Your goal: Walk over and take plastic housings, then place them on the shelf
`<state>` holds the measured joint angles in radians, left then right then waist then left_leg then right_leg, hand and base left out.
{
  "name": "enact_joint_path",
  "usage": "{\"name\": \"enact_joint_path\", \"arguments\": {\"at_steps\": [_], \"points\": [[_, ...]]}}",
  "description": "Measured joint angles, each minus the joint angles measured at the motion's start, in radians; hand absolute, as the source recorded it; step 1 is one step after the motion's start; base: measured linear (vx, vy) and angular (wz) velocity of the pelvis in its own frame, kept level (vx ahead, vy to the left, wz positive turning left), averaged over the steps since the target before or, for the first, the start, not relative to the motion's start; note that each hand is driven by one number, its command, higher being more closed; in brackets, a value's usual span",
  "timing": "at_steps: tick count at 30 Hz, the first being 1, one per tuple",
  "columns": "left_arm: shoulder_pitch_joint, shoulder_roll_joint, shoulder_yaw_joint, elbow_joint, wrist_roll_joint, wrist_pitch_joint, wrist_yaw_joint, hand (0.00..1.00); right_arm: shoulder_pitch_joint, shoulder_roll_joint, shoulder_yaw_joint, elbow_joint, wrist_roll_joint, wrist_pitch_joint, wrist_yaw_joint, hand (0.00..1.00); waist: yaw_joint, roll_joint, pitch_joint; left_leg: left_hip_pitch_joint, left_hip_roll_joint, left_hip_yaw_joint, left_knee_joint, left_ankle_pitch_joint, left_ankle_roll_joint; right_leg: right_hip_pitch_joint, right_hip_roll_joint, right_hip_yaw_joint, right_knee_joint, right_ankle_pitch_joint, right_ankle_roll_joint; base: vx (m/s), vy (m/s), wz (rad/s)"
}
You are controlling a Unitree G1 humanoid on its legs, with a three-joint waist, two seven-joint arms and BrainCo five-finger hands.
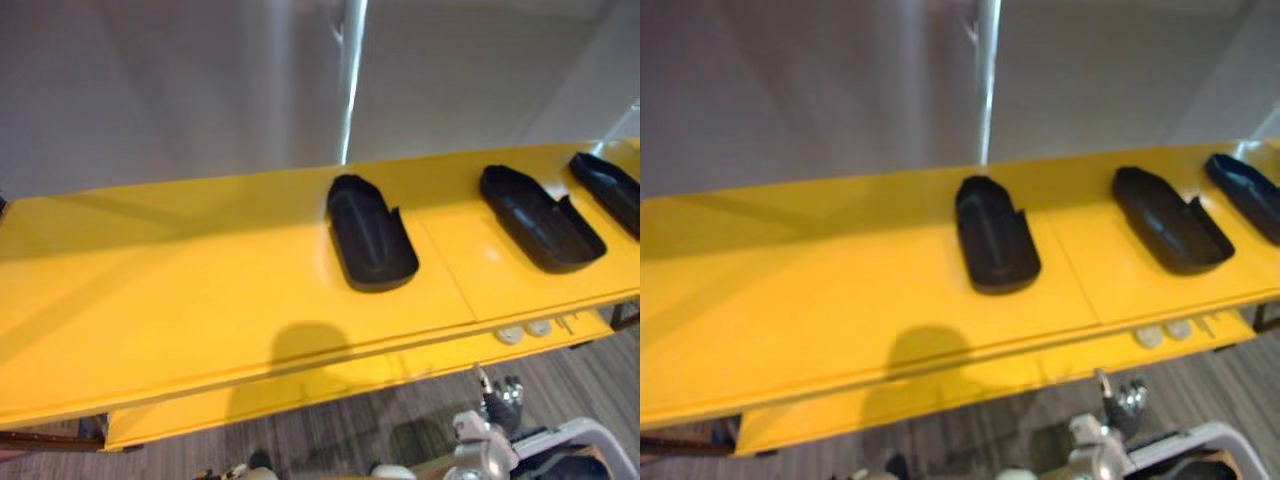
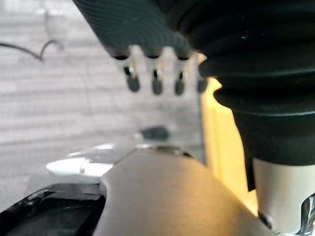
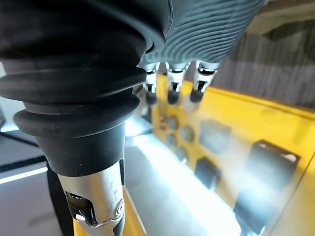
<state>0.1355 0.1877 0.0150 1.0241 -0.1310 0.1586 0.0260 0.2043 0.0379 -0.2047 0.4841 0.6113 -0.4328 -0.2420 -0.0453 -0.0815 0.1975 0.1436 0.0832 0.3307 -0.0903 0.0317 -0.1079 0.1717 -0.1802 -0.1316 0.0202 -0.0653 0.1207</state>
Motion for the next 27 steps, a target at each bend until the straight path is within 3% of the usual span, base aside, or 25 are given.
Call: {"name": "enact_joint_path", "arguments": {"at_steps": [4, 9, 13, 15, 17, 19, 20, 23, 27], "points": [[-0.019, 0.015, -0.039, 0.010, 0.052, 0.024, 0.000, 0.00, 0.007, 0.001, 0.048, -0.007, -0.079, 0.006, -0.016, 0.00, -0.007, -0.007, -0.005, 0.021, 0.022, 0.056, -0.001, -0.014, -0.011, -0.015, 0.022, 0.044, -0.002, 0.010, -0.013, -0.02, -0.020, -0.47], [-0.032, 0.023, -0.082, 0.017, 0.143, 0.040, -0.008, 0.00, 0.056, -0.015, 0.064, -0.120, -0.282, 0.060, -0.066, 0.00, -0.032, -0.001, -0.013, 0.052, 0.056, 0.166, 0.000, -0.029, -0.033, -0.062, 0.061, 0.153, -0.002, 0.028, -0.016, -0.02, -0.029, -0.61], [-0.034, 0.029, -0.117, 0.020, 0.148, 0.028, -0.012, 0.00, 0.068, -0.072, 0.080, -0.239, -0.314, 0.088, -0.063, 0.00, -0.055, 0.007, -0.022, 0.067, 0.077, 0.227, 0.020, -0.037, -0.048, -0.123, 0.099, 0.259, -0.014, 0.063, -0.026, 0.00, -0.042, -0.83], [-0.035, 0.032, -0.117, 0.019, 0.130, 0.002, -0.010, 0.00, 0.060, -0.108, 0.080, -0.256, -0.310, 0.088, -0.038, 0.00, -0.062, 0.005, -0.022, 0.029, 0.102, 0.138, 0.136, -0.099, -0.034, -0.140, 0.110, 0.320, -0.013, 0.075, -0.024, 0.02, -0.068, -0.89], [-0.032, 0.028, -0.130, 0.017, 0.087, -0.026, -0.004, 0.00, 0.039, -0.157, 0.084, -0.259, -0.307, 0.088, 0.000, 0.00, -0.063, 0.028, -0.024, -0.029, 0.122, -0.032, 0.290, -0.202, 0.001, -0.154, 0.123, 0.373, -0.011, 0.085, -0.015, 0.00, -0.010, -0.97], [-0.026, -0.002, -0.160, -0.005, 0.026, -0.052, 0.009, 0.00, 0.012, -0.222, 0.088, -0.259, -0.302, 0.086, 0.029, 0.00, -0.057, 0.091, -0.031, -0.079, 0.126, -0.226, 0.402, -0.329, -0.011, -0.191, 0.150, 0.438, -0.007, 0.101, 0.004, -0.08, 0.177, -0.94], [-0.027, -0.007, -0.169, -0.016, 0.018, -0.052, 0.011, 0.00, 0.004, -0.230, 0.088, -0.259, -0.302, 0.086, 0.031, 0.00, -0.056, 0.105, -0.029, -0.080, 0.124, -0.239, 0.407, -0.354, -0.023, -0.196, 0.155, 0.447, -0.007, 0.106, 0.012, -0.16, 0.261, -0.68], [-0.030, 0.015, -0.194, -0.040, 0.018, -0.043, 0.021, 0.00, -0.010, -0.219, 0.136, -0.254, -0.286, 0.085, 0.044, 0.00, -0.046, 0.086, -0.024, -0.106, 0.078, -0.225, 0.451, -0.384, -0.011, -0.213, 0.116, 0.445, -0.005, 0.126, 0.031, -0.17, 0.179, -0.28], [-0.022, 0.025, -0.185, -0.019, -0.005, 0.033, 0.116, 0.00, -0.020, -0.193, 0.177, -0.251, -0.280, 0.085, 0.051, 0.00, -0.020, 0.067, -0.015, -0.164, 0.047, -0.242, 0.499, -0.392, 0.002, -0.241, 0.082, 0.418, -0.004, 0.134, 0.023, -0.12, 0.108, 0.07]]}}
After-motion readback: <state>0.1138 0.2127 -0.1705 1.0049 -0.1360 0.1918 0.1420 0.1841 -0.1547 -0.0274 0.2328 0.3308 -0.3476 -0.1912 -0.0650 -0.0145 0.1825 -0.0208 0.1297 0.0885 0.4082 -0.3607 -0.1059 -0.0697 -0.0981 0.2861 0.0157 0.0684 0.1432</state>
